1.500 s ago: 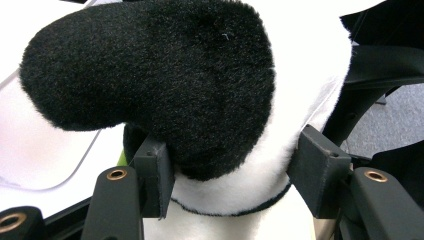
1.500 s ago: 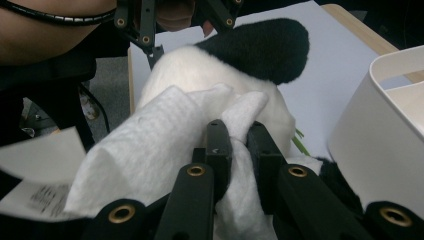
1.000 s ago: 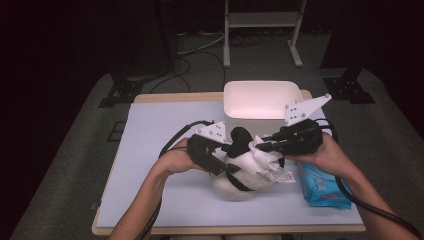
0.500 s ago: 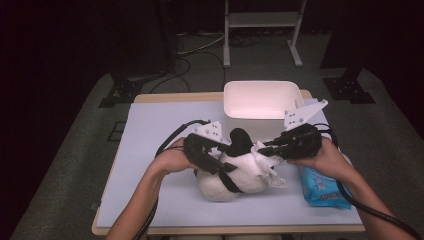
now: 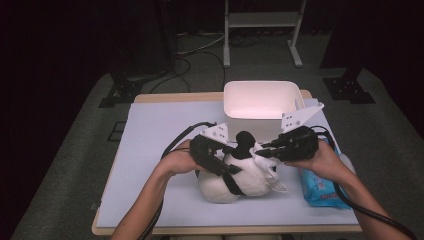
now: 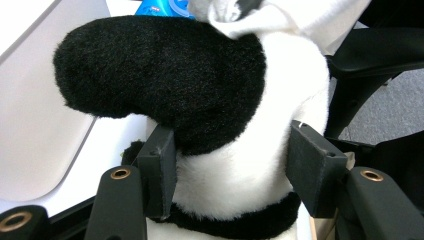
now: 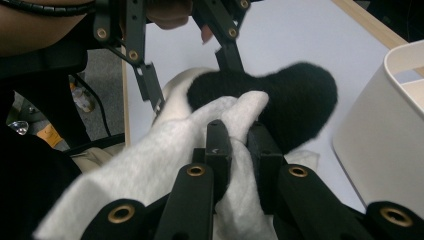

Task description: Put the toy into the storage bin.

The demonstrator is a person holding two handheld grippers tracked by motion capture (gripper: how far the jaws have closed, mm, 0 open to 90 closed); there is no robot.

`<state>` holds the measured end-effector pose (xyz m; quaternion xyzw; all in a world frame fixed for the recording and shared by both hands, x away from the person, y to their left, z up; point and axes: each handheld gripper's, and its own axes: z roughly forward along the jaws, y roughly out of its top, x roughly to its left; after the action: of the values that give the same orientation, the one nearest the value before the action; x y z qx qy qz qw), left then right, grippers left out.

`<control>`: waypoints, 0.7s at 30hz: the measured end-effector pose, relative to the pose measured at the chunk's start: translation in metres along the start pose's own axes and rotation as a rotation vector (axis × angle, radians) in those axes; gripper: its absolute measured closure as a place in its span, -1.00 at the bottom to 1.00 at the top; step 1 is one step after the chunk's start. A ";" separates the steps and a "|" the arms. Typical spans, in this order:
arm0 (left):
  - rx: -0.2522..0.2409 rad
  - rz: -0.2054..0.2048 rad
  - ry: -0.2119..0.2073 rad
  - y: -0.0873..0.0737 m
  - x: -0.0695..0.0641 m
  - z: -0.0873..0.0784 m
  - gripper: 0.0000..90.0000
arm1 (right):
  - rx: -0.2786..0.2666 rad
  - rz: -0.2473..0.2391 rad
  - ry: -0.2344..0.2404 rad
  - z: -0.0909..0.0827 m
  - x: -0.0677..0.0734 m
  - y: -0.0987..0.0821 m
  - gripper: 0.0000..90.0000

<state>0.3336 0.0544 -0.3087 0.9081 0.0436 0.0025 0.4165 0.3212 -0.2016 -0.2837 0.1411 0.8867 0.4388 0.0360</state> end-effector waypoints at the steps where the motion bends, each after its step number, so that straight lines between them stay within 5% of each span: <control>1: 0.006 -0.001 0.001 0.001 0.000 0.001 -0.06 | 0.005 -0.004 -0.002 0.001 0.000 0.001 0.81; 13: 0.024 -0.023 0.023 -0.001 0.001 0.010 -0.31 | 0.009 0.053 -0.007 0.001 -0.010 -0.017 0.81; 21: 0.093 -0.078 0.054 -0.026 0.008 0.011 -0.52 | 0.013 0.085 -0.025 -0.004 -0.016 -0.037 0.81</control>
<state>0.3406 0.0632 -0.3357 0.9237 0.0902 0.0088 0.3721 0.3273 -0.2307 -0.3116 0.1842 0.8823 0.4324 0.0272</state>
